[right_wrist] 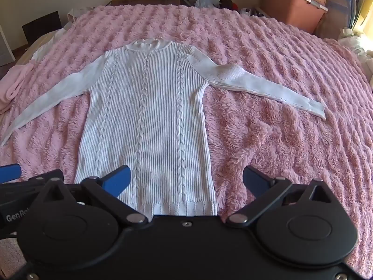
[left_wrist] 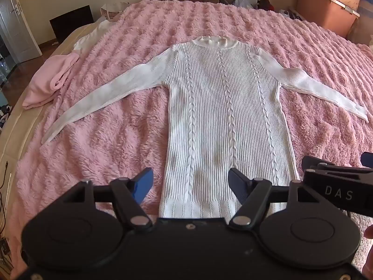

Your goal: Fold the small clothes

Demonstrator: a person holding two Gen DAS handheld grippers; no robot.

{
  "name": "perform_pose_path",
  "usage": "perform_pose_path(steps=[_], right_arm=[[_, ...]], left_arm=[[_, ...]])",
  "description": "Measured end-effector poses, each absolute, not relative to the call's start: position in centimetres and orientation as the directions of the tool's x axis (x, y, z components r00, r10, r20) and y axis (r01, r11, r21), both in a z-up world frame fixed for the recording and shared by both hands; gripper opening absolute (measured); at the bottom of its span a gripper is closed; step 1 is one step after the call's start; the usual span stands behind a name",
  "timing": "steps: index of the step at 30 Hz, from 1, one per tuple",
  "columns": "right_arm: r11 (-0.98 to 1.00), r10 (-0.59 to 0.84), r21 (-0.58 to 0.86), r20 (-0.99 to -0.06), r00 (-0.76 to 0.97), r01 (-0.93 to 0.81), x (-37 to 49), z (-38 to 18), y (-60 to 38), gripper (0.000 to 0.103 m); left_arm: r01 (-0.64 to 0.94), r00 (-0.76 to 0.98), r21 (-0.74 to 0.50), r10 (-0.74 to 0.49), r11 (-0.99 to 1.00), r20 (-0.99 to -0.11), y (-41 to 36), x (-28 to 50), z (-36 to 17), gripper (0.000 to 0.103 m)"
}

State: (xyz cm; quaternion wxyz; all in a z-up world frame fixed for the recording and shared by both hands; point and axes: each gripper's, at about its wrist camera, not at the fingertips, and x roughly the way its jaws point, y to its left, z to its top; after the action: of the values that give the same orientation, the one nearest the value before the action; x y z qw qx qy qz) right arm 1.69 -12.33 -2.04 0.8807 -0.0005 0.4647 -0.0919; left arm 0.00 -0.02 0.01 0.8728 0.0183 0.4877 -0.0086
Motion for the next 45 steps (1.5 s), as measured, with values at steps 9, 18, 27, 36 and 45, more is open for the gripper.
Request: perform_pose_path(steps=[9, 18, 27, 36, 45], right_arm=[[0.982, -0.170, -0.094, -0.813, 0.557, 0.163, 1.7, -2.0, -12.3, 0.103], [0.982, -0.172, -0.096, -0.813, 0.556, 0.163, 1.7, -2.1, -12.5, 0.103], [0.982, -0.172, -0.096, -0.813, 0.556, 0.164, 1.7, -2.3, -12.4, 0.103], [0.982, -0.171, -0.093, -0.816, 0.552, 0.166, 1.9, -2.3, -12.8, 0.103], [0.981, -0.175, -0.098, -0.815, 0.553, 0.166, 1.8, -2.3, -12.8, 0.103]], left_arm=[[0.035, 0.524, 0.019, -0.002, 0.999, -0.851, -0.4, -0.2, -0.5, 0.075], [0.035, 0.522, 0.019, -0.002, 0.999, -0.853, -0.5, -0.1, -0.5, 0.075], [0.042, 0.520, 0.016, -0.009, 0.999, -0.854, -0.3, 0.2, -0.4, 0.075], [0.043, 0.517, 0.016, -0.009, 0.999, -0.856, -0.2, 0.3, -0.4, 0.075], [0.038, 0.515, 0.013, -0.008, 0.999, -0.857, 0.0, 0.3, -0.3, 0.075]])
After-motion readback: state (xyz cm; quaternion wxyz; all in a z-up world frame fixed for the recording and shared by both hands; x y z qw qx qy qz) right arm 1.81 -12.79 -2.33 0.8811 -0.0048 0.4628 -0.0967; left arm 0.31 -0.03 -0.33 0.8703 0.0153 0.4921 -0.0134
